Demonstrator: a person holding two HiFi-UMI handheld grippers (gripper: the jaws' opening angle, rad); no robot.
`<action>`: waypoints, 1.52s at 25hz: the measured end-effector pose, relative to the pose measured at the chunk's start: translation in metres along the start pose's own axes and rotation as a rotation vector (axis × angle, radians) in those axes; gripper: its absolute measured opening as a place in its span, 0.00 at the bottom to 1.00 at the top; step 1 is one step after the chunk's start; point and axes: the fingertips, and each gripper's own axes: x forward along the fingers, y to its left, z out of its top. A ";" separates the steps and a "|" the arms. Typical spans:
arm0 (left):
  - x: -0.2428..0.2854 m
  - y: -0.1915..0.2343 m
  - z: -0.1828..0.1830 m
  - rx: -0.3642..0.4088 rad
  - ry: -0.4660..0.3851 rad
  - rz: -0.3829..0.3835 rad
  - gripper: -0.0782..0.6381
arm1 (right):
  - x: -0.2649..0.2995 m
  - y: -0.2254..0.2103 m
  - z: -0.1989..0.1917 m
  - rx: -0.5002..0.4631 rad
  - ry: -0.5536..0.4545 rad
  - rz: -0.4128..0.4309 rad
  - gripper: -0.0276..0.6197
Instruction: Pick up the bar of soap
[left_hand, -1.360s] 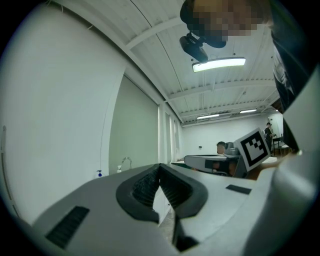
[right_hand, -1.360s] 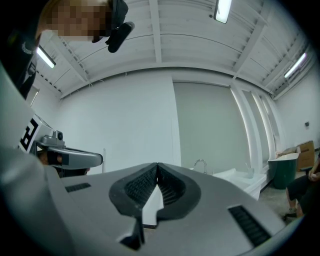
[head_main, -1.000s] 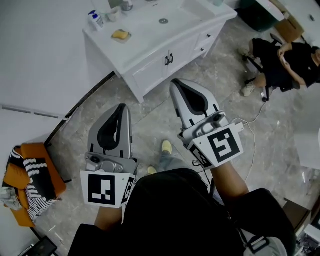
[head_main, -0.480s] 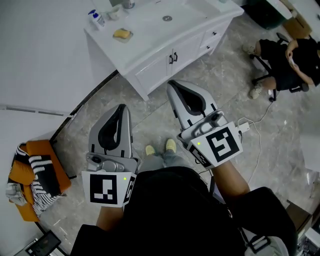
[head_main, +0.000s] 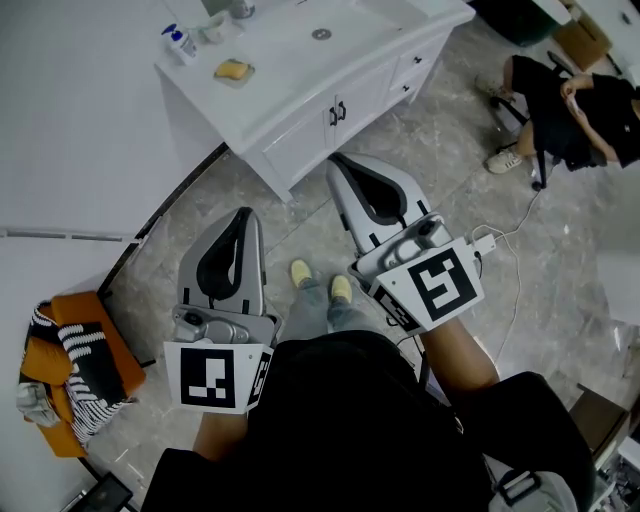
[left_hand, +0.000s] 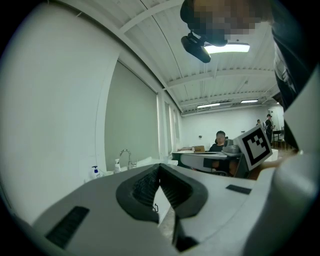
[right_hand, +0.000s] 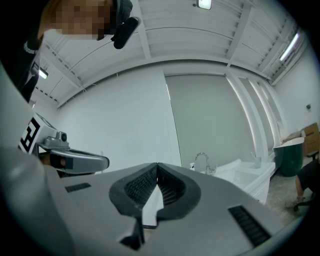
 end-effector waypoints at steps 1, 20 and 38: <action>0.000 0.002 -0.001 -0.004 0.000 -0.002 0.12 | 0.002 0.001 -0.001 0.000 0.008 -0.004 0.05; -0.004 0.109 0.000 -0.058 -0.073 0.018 0.12 | 0.100 0.054 0.004 -0.084 0.012 0.055 0.05; 0.002 0.178 -0.014 -0.106 -0.090 0.018 0.12 | 0.159 0.073 -0.006 -0.128 0.054 0.039 0.05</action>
